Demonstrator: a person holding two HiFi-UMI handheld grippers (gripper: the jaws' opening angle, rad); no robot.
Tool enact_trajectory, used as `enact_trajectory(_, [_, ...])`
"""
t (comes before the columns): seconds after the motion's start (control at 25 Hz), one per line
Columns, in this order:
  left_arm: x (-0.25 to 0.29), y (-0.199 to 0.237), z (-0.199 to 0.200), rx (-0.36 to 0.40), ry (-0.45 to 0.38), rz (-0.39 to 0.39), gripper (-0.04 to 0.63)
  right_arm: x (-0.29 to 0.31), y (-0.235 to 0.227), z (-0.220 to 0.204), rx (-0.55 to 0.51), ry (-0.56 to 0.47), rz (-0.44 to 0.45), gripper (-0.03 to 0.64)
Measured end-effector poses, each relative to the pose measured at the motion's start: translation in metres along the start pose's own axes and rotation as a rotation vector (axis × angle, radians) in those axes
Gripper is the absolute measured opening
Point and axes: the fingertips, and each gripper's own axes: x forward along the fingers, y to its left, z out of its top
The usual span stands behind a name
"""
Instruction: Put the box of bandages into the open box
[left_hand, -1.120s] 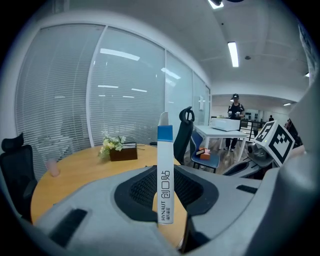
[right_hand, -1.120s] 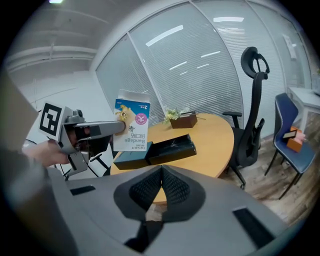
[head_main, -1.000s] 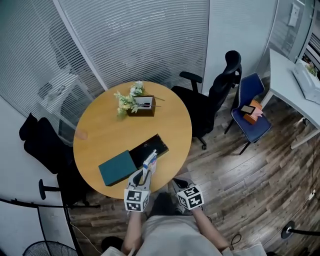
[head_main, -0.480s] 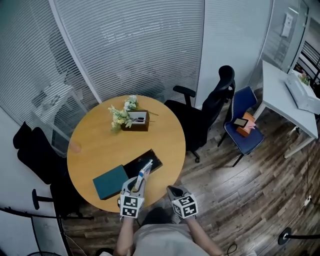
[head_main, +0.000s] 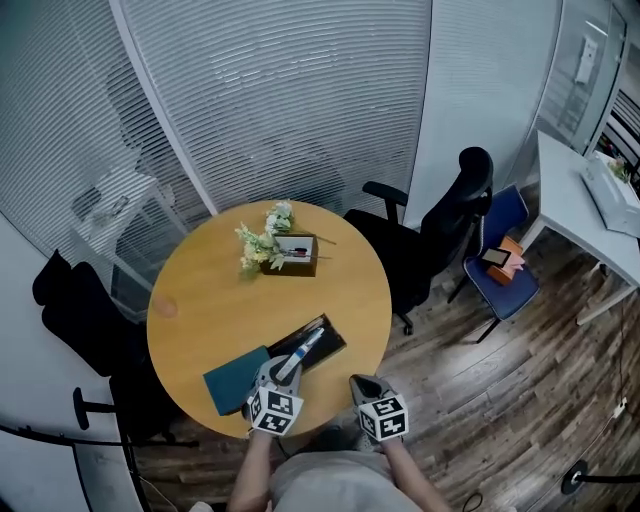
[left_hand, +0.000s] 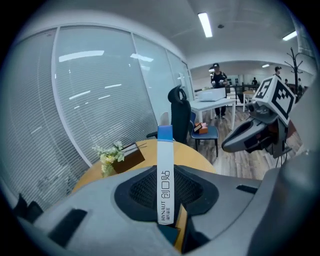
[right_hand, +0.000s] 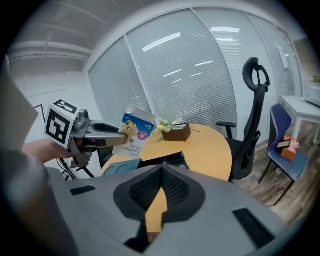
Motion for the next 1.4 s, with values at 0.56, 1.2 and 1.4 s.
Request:
enact_trajectory(0.56, [0.039,0.049,-0.020,0.183,0.073,-0.079,0.086,0.054,0.013,0.026,0.049,-0.046,-0.046,-0.003])
enact_trajectory(1.2, [0.114,0.037,-0.068,0.237,0.208,-0.187,0.086,0.069,-0.029,0.002,0.187,-0.090,-0.217,-0.003])
enact_trajectory(1.4, [0.133,0.032,-0.078,0.253,0.264,-0.179,0.086,0.071,-0.025,-0.008,0.174,-0.066,-0.216,-0.003])
